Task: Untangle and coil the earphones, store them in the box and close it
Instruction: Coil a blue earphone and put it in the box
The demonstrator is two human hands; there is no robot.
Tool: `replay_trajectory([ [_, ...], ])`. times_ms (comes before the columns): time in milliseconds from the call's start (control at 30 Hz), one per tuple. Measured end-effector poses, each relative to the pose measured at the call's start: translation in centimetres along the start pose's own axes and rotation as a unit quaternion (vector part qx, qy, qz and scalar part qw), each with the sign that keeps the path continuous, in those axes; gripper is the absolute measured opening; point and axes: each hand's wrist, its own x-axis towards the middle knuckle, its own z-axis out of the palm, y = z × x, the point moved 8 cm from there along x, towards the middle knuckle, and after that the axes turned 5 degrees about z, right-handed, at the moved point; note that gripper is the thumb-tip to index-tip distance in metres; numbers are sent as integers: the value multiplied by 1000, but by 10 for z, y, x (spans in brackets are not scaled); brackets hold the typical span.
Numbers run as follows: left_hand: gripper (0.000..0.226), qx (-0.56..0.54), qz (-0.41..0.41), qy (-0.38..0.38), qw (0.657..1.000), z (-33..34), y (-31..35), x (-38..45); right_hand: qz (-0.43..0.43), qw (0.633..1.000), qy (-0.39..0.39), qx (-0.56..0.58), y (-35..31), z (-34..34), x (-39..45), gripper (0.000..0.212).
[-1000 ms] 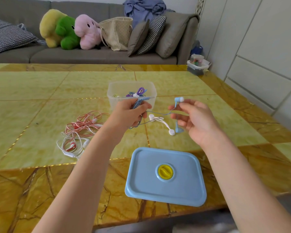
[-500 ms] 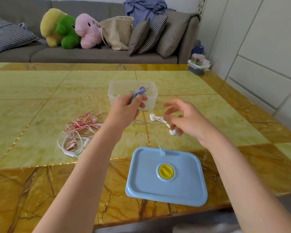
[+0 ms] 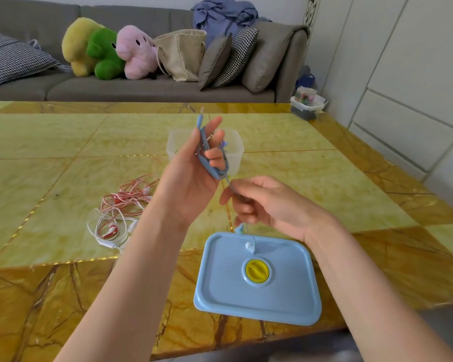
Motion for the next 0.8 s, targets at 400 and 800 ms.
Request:
replay_trajectory([
  [400, 39, 327, -273, -126, 896, -6, -29, -41, 30, 990, 102, -88, 0, -47, -12, 14],
  [800, 24, 368, -203, 105, 901, -39, -39, -23, -64, 940, 292, -165, -19, -45, -13, 13],
])
